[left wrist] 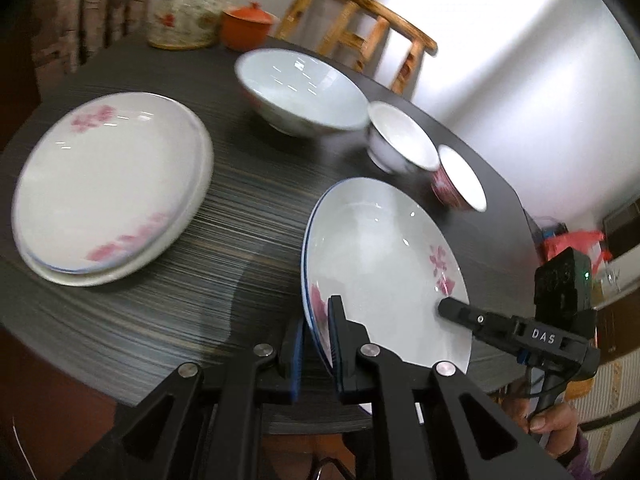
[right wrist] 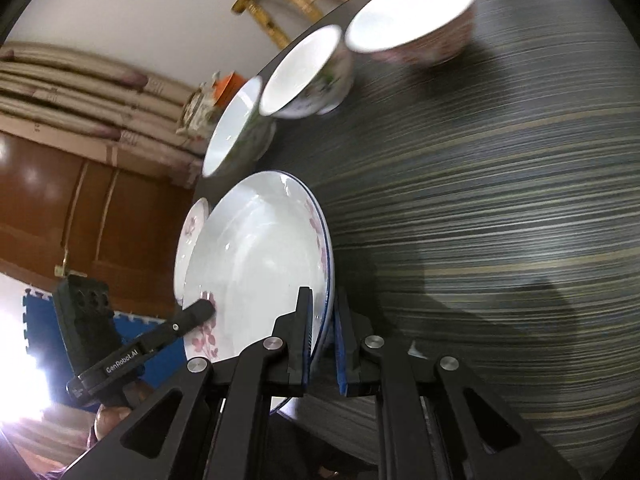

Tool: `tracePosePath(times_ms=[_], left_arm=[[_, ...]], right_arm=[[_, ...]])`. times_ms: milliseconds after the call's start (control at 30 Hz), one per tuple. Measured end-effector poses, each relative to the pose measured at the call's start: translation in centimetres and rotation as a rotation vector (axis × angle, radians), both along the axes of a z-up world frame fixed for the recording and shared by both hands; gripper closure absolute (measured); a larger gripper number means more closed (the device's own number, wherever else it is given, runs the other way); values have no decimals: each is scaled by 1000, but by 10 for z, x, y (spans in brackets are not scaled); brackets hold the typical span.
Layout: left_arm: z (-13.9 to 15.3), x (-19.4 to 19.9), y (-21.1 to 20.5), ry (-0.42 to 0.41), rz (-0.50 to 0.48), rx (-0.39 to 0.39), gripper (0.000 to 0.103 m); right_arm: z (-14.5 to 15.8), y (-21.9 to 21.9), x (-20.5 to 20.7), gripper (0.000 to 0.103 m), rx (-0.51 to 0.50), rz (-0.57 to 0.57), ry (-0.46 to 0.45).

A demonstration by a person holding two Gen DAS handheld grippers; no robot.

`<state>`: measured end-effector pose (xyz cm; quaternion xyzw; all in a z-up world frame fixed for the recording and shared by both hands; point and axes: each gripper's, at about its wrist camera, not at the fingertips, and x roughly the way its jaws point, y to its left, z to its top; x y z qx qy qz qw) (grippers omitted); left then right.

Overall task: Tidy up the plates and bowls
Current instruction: 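Carry the plate over and lower it onto the stack with the left tool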

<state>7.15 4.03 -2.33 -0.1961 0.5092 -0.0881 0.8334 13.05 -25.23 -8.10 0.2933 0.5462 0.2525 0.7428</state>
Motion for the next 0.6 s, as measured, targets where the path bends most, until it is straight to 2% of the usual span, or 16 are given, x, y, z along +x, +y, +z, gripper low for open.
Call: tracePosePath(times_ms=[233,600], left_arm=[[11,-6,60,-36,103,19,92],[0,-7,142,-33,237,-5,92]], right_arm=[[10,67,13,91,6,93,8],[28,159,48,91,-30,201,-8]])
